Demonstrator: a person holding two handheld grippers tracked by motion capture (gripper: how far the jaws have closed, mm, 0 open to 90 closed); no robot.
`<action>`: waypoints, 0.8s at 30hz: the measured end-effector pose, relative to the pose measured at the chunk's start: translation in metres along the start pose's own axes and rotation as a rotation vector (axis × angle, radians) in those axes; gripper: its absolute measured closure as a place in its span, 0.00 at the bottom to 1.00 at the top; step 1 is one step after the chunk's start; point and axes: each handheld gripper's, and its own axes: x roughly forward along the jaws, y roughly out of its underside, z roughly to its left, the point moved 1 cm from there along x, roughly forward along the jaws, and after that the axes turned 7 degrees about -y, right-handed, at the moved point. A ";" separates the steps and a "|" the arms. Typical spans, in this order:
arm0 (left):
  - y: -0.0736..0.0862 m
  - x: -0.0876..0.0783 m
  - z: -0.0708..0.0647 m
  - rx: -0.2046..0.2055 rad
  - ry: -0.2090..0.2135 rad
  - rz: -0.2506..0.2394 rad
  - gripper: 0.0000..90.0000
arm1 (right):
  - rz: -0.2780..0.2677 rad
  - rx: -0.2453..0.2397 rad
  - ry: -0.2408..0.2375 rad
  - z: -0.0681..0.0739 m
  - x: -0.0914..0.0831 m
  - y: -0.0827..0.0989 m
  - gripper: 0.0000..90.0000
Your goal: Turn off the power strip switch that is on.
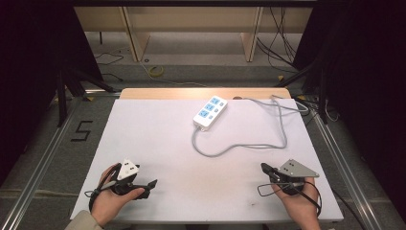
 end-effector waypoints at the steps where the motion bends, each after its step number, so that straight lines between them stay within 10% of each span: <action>1: 0.000 0.000 0.000 -0.001 0.000 0.000 0.18 | -0.002 0.000 0.000 0.000 0.001 -0.001 1.00; 24: 0.000 0.000 0.000 0.004 -0.012 -0.004 0.19 | -0.024 -0.020 -0.007 0.001 0.022 -0.037 1.00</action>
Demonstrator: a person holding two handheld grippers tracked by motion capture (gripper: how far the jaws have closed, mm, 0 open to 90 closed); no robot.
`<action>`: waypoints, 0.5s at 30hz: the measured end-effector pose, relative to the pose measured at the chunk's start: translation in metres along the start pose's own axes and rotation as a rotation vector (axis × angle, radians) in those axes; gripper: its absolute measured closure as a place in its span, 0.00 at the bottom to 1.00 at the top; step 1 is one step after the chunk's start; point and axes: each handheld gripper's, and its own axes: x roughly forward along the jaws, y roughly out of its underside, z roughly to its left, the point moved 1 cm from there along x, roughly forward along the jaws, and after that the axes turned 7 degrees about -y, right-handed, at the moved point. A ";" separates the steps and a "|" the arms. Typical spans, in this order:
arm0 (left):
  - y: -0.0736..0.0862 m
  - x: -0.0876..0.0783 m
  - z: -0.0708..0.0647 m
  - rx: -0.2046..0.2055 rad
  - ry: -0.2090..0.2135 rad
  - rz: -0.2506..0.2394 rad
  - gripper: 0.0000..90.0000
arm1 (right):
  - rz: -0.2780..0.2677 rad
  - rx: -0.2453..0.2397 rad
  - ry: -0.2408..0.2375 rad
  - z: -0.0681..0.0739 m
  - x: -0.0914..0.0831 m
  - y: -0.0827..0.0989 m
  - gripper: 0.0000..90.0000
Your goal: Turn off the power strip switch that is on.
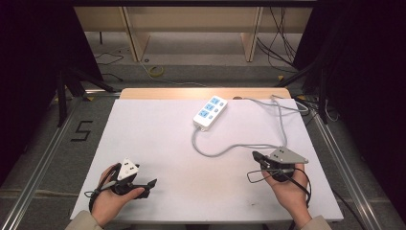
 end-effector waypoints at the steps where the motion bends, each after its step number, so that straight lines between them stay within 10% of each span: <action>1: 0.000 0.000 0.000 0.001 0.000 0.001 0.19 | -0.001 0.001 0.001 0.000 0.001 -0.001 1.00; 15: 0.000 0.000 0.001 -0.006 -0.002 -0.001 0.20 | 0.009 -0.005 -0.001 -0.005 0.014 -0.018 1.00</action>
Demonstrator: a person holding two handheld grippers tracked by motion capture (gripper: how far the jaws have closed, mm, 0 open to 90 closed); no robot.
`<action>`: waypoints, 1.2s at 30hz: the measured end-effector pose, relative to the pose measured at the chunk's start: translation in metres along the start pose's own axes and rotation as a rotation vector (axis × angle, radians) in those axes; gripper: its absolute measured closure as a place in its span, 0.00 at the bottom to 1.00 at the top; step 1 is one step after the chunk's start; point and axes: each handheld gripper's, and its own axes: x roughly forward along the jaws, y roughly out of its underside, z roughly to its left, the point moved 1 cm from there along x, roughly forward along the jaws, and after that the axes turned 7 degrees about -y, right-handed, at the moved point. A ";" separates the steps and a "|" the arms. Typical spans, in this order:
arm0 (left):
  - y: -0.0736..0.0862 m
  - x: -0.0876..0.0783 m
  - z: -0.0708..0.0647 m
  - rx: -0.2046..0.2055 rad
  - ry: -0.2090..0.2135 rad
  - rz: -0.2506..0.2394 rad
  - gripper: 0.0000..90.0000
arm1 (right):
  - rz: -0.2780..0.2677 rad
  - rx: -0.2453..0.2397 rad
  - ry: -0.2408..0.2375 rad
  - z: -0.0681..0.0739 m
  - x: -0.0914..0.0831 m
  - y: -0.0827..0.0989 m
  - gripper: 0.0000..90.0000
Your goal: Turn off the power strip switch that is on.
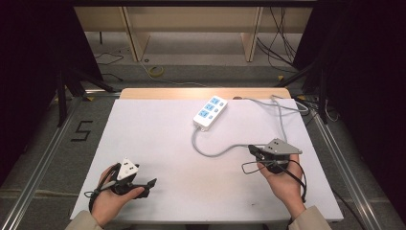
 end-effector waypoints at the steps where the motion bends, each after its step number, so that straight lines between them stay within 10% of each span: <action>1: 0.000 0.000 0.000 0.000 -0.001 0.001 0.20 | 0.000 0.000 0.000 0.000 0.000 0.000 1.00; 36: 0.000 0.000 0.000 -0.001 -0.010 -0.005 0.21 | 0.035 -0.014 -0.018 -0.006 0.040 -0.039 1.00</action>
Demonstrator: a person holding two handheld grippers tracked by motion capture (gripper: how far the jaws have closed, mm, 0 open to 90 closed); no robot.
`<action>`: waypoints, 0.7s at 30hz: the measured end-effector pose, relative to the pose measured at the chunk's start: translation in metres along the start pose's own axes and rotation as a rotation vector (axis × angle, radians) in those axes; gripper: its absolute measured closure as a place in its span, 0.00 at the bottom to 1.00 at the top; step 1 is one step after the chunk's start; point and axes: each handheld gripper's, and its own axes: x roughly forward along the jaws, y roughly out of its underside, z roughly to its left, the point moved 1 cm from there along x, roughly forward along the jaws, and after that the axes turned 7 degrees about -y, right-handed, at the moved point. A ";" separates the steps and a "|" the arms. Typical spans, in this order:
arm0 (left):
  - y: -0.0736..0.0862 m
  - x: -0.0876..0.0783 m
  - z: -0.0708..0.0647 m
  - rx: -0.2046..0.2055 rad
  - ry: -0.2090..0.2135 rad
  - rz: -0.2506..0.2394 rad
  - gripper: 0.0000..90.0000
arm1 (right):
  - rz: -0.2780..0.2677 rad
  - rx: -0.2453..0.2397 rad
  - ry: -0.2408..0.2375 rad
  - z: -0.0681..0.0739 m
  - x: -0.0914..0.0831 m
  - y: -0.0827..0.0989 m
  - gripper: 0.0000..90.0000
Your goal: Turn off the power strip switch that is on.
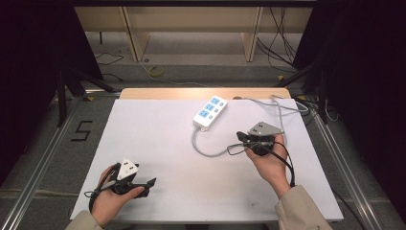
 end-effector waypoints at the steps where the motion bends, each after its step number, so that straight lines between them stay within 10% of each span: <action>1: 0.000 0.000 0.000 0.005 -0.001 0.002 0.21 | 0.003 -0.001 0.002 0.000 0.001 -0.001 1.00; 21: 0.000 0.001 0.001 0.005 -0.006 0.002 0.21 | 0.037 0.005 -0.001 -0.006 0.011 -0.010 1.00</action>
